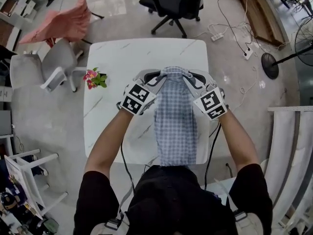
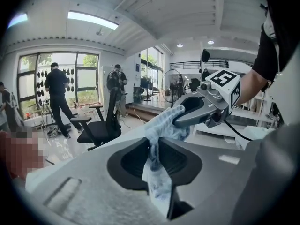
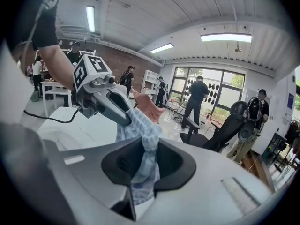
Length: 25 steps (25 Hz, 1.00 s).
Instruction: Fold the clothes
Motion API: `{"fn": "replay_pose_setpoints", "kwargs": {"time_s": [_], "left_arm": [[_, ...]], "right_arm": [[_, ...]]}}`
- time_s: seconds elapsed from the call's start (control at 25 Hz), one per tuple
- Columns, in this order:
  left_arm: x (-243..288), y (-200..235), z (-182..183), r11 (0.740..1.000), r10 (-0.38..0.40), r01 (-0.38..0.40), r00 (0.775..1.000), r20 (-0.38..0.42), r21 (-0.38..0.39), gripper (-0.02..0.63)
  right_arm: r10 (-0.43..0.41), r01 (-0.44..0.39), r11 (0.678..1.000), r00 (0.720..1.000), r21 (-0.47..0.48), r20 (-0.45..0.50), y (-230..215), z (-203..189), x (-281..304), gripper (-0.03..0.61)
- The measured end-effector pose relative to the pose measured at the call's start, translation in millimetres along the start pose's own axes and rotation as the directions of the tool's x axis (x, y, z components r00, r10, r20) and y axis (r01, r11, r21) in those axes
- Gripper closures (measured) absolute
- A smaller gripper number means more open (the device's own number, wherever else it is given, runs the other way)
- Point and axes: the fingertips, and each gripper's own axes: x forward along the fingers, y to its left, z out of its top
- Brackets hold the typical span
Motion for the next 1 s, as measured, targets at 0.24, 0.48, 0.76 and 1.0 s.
{"fn": "replay_pose_setpoints", "kwargs": {"time_s": [0.24,0.48,0.76,1.0], "left_arm": [[-46,-68,-8,0.99,-0.032,0.034,0.999,-0.017,0.136,0.538],[-80,-123,-26,0.995,-0.057,0.057,0.998,-0.013,0.085,0.54],[-105,-178,-39,0.988,-0.084,0.086,0.996,-0.025,0.128,0.538],[-112,-215,-74,0.98,-0.114,0.122,0.992,-0.059,0.155,0.533]], "right_arm": [[-0.041,0.039,0.996,0.999,-0.08,-0.027,61,-5,-57,0.509],[-0.052,0.05,0.998,0.998,-0.044,-0.047,114,-14,-100,0.512],[-0.037,0.036,0.999,0.998,-0.018,-0.055,157,-28,-139,0.512],[-0.036,0.036,0.999,0.996,-0.003,-0.076,199,-58,-159,0.511]]}}
